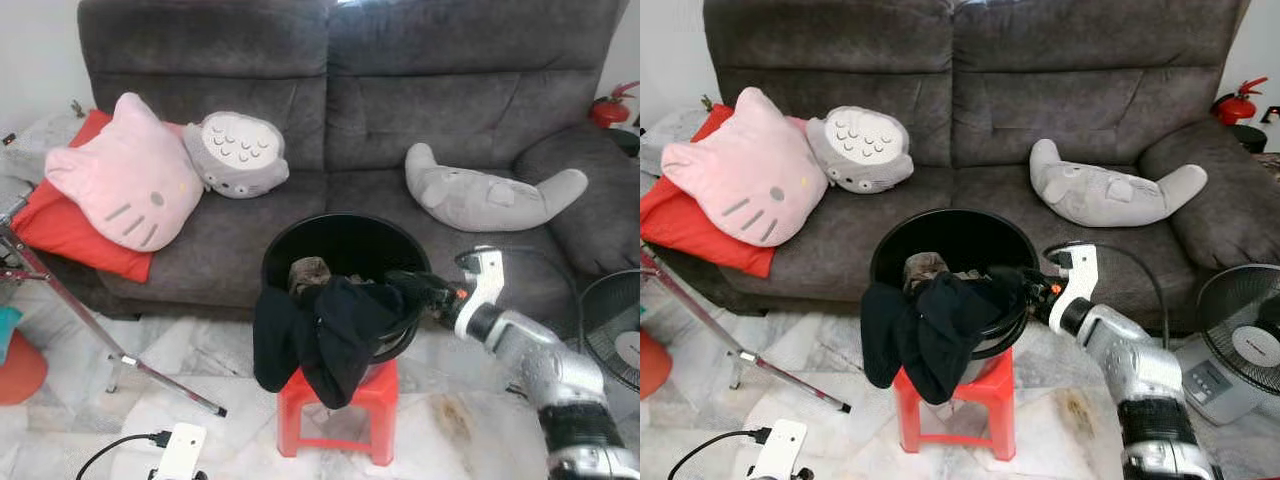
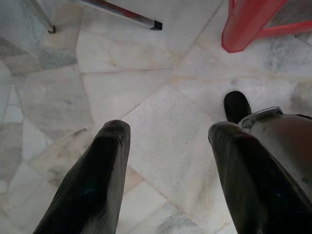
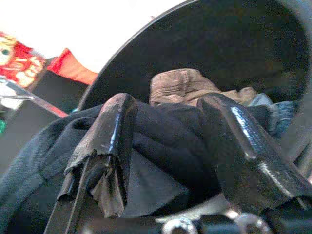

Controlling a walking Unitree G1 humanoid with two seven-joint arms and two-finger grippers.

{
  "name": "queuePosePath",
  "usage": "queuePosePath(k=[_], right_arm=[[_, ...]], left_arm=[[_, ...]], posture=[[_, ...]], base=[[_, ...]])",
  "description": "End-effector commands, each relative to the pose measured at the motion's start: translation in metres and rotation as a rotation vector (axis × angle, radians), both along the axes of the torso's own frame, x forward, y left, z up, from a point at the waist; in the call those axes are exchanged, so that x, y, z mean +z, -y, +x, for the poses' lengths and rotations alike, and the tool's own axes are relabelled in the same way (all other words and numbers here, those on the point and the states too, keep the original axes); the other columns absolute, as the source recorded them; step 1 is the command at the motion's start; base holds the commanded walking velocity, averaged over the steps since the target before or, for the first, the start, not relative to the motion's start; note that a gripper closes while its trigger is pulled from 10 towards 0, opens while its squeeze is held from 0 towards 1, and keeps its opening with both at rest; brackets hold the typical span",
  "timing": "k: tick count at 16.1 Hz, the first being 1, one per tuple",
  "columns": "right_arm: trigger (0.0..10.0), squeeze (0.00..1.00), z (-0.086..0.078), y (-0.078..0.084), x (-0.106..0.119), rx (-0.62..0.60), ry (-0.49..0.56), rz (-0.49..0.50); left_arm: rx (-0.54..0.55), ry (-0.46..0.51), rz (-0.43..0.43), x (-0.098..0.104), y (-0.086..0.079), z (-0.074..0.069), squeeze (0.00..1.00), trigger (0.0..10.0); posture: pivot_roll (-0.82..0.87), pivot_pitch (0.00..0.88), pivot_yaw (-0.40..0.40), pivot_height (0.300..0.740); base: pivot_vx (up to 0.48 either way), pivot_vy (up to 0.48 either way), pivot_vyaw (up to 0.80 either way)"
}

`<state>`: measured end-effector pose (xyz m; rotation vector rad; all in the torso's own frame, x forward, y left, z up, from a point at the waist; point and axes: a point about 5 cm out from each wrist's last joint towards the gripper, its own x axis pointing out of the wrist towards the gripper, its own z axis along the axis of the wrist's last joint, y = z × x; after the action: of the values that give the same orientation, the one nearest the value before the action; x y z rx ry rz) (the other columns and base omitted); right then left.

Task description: Hang hanger

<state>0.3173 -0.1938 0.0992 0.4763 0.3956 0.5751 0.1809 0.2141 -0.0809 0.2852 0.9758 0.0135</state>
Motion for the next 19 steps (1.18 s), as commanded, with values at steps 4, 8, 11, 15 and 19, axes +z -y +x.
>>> queuePosePath(k=[4,8,11,15,19], right_arm=[[10.0,0.00,-0.005,-0.005,-0.002,0.222,0.008,-0.071],[10.0,0.00,-0.004,0.027,-0.002,0.198,0.007,-0.241],[10.0,0.00,-0.005,0.028,-0.009,0.155,-0.021,-0.189],[10.0,0.00,-0.005,0.018,-0.019,0.190,-0.053,-0.109],[10.0,0.00,0.001,0.013,-0.027,0.182,-0.087,-0.108]], left_arm=[[0.011,-0.003,0.006,0.002,-0.007,0.001,0.00,10.0],[0.003,-0.005,0.004,0.001,-0.005,0.001,0.00,10.0],[0.000,-0.006,0.003,0.001,-0.005,0.000,0.00,10.0],[-0.011,0.003,0.016,0.003,-0.007,0.003,0.00,10.0],[-0.017,0.009,0.020,0.004,-0.007,0.006,0.00,10.0]], posture=[[-0.07,0.000,0.076,0.740],[-0.08,0.000,0.080,0.740],[-0.08,0.000,0.086,0.740],[-0.06,0.000,0.086,0.740],[-0.05,0.000,0.084,0.740]], base=[[0.000,0.000,0.00],[0.000,0.000,0.00],[0.000,0.000,0.00],[0.000,0.000,0.00],[0.000,0.000,0.00]])
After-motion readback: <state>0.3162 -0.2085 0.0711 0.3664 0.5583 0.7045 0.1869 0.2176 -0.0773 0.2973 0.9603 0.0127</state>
